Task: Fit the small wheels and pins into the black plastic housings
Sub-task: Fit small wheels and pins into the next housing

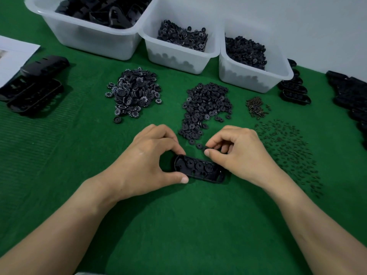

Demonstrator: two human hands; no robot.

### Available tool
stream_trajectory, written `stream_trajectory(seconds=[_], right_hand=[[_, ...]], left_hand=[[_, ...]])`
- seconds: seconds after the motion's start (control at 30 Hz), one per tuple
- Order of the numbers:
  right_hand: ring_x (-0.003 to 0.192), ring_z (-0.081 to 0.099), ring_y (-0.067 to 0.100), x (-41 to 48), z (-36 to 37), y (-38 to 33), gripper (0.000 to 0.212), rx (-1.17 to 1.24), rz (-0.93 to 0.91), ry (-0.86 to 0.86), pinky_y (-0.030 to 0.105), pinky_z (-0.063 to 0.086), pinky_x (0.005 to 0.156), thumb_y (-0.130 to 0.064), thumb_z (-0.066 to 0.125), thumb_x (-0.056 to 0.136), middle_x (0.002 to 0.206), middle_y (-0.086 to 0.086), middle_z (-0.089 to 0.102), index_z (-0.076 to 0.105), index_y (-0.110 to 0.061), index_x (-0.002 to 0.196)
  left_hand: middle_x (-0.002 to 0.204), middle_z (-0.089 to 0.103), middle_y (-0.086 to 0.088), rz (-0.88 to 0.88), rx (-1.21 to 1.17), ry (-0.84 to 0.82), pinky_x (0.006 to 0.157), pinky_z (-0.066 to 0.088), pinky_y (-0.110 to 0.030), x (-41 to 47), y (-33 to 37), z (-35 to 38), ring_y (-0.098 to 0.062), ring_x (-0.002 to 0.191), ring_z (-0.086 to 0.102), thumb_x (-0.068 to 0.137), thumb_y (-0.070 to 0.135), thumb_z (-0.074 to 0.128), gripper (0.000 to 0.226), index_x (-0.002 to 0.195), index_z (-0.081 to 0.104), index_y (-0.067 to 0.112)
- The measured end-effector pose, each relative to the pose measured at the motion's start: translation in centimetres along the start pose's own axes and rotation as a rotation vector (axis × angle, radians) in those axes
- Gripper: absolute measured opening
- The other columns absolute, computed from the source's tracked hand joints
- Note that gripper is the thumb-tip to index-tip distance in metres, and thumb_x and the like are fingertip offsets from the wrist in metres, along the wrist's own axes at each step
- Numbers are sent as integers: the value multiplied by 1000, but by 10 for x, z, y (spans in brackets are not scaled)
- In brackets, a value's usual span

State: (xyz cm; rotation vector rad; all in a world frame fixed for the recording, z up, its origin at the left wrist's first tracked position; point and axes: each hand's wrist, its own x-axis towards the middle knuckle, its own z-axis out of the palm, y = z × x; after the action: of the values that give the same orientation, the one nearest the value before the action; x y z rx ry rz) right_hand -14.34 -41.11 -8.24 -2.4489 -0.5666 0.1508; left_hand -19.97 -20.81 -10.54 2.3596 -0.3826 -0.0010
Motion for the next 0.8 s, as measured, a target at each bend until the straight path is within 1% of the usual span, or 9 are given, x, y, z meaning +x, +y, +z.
stream_trajectory(seconds=[0.07, 0.13, 0.17, 0.23, 0.33, 0.47, 0.6, 0.73, 0.8], right_hand=[[61, 51, 4, -5, -8, 2, 9, 81, -39, -7, 13, 43, 57, -13, 75, 73, 74, -8, 61, 69, -19, 74], [66, 55, 8, -13, -15, 3, 8, 91, -115, -59, 21, 48, 60, -13, 73, 74, 75, -7, 62, 70, -20, 77], [68, 57, 10, -17, -16, 2, 7, 63, -151, -90, 24, 49, 62, -15, 72, 74, 76, -7, 62, 70, -20, 78], [71, 58, 10, -23, -15, 1, 7, -13, -211, -125, 27, 49, 65, -16, 71, 75, 78, -7, 62, 71, -19, 81], [73, 58, 8, -26, -13, 0, 9, -82, -260, -106, 32, 51, 67, -14, 72, 76, 80, -6, 63, 73, -17, 84], [72, 60, 15, -30, -14, -1, 10, -151, -323, -83, 40, 52, 63, -14, 74, 75, 81, -3, 63, 73, -16, 85], [68, 60, 18, -30, -11, -1, 8, -217, -384, -53, 40, 52, 58, -14, 73, 76, 80, -1, 63, 73, -13, 83], [65, 60, 19, -31, -10, 0, 7, -197, -368, -53, 39, 52, 56, -14, 72, 78, 81, -1, 62, 73, -11, 84], [63, 59, 19, -31, -9, -1, 6, -207, -364, -73, 39, 51, 55, -14, 72, 78, 80, -2, 61, 73, -11, 83]], left_hand=[[99, 47, 17, -1, -1, -3, 89, 30, -20, 0, 0, 0, -3, 97, 40, 59, 55, 70, 42, 92, 64, 29], [99, 47, 15, -3, 2, -5, 90, 30, -21, 0, 0, 0, -4, 97, 40, 59, 54, 71, 42, 92, 64, 29], [99, 47, 15, -3, 3, -5, 90, 30, -21, 0, 0, 0, -5, 97, 40, 59, 54, 71, 41, 92, 64, 29], [98, 48, 14, 2, 2, -2, 89, 30, -21, 0, 0, 0, -5, 96, 40, 60, 54, 70, 41, 91, 64, 29], [98, 49, 13, 9, 1, 3, 88, 30, -20, 0, 0, 0, -5, 95, 41, 59, 54, 70, 41, 91, 64, 28], [98, 48, 14, 8, 7, -2, 89, 30, -19, 0, 0, 1, -3, 96, 40, 59, 58, 67, 44, 92, 64, 28], [98, 48, 15, 4, -2, -3, 89, 30, -20, 0, -1, 0, -3, 96, 40, 58, 63, 61, 47, 91, 64, 30], [98, 48, 15, 4, 3, -8, 88, 30, -19, 1, 0, 0, -3, 95, 40, 59, 61, 63, 45, 92, 64, 29], [98, 48, 14, 0, 4, -10, 88, 31, -21, 0, 1, 0, -4, 96, 41, 59, 60, 63, 45, 91, 64, 29]])
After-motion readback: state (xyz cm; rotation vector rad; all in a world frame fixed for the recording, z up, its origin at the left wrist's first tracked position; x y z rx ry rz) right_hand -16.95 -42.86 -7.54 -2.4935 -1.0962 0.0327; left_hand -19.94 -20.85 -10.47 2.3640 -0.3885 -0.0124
